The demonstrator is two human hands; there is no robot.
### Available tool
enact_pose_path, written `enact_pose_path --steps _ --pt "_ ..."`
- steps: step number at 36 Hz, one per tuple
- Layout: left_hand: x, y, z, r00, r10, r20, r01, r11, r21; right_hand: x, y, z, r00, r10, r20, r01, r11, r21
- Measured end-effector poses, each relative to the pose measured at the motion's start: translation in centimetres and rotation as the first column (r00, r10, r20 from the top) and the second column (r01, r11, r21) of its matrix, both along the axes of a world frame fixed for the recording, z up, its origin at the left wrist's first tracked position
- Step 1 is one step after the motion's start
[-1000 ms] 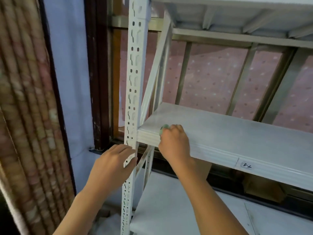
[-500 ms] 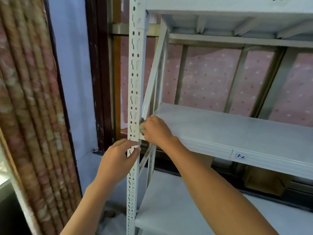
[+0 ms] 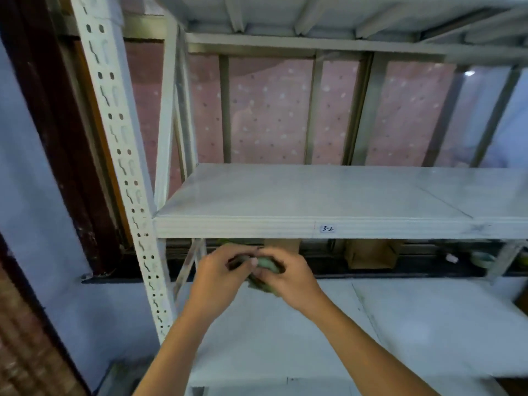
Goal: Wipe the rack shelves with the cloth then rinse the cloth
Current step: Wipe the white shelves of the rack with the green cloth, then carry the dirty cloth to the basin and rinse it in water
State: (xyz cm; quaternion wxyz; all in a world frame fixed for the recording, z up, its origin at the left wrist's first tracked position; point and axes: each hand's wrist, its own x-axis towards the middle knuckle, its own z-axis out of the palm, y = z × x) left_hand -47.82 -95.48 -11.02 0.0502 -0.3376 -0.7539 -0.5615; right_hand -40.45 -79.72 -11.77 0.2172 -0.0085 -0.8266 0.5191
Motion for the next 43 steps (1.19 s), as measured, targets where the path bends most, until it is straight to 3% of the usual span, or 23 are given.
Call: enact_pose_path --steps 4,7,10,15,21,26,31,36,39,43 --pt "2.0 4.2 -1.0 0.994 -0.089 0.057 0.086 0.995 0.059 4.3 2.1 -0.4 0.988 -0.153 -0.024 0.145 0.968 -0.203" --pt "4.2 7.0 -1.2 0.984 -0.175 0.023 0.173 0.982 0.075 7.6 3.7 -0.2 0.982 -0.185 -0.032 0.144 0.853 -0.502" --pt "6.7 9.5 -1.4 0.969 -0.243 -0.05 0.246 0.966 0.072 10.7 6.1 -0.2 0.977 -0.21 -0.035 0.142 0.764 -0.629" --pt "10.7 14.0 -0.5 0.947 -0.279 -0.159 0.285 0.958 0.015 15.8 11.3 0.5 0.966 -0.254 -0.041 0.17 0.752 -0.637" --pt "14.8 22.7 0.9 0.965 -0.23 -0.127 0.215 0.969 -0.117 22.6 19.8 1.2 0.933 -0.354 -0.068 0.229 0.727 -0.647" --pt "20.3 32.1 2.4 0.949 -0.308 -0.07 0.303 0.95 -0.073 30.3 28.3 2.4 0.908 -0.406 -0.108 0.253 0.733 -0.631" --pt "27.5 41.3 3.3 0.795 -0.585 0.158 0.59 0.807 0.017 38.0 35.6 3.2 0.886 -0.451 -0.107 0.285 0.712 -0.642" --pt "34.1 48.2 3.5 0.607 -0.731 0.312 0.734 0.666 0.131 45.0 41.1 3.8 0.863 -0.502 -0.054 0.37 0.702 -0.609" --pt "36.9 52.0 3.3 0.598 -0.75 0.281 0.757 0.644 0.108 48.6 43.8 4.0 0.837 -0.547 -0.002 0.463 0.711 -0.53" --pt "40.3 57.0 3.0 0.616 -0.741 0.269 0.751 0.655 0.086 52.8 46.6 3.7 0.788 -0.613 0.053 0.54 0.648 -0.537"
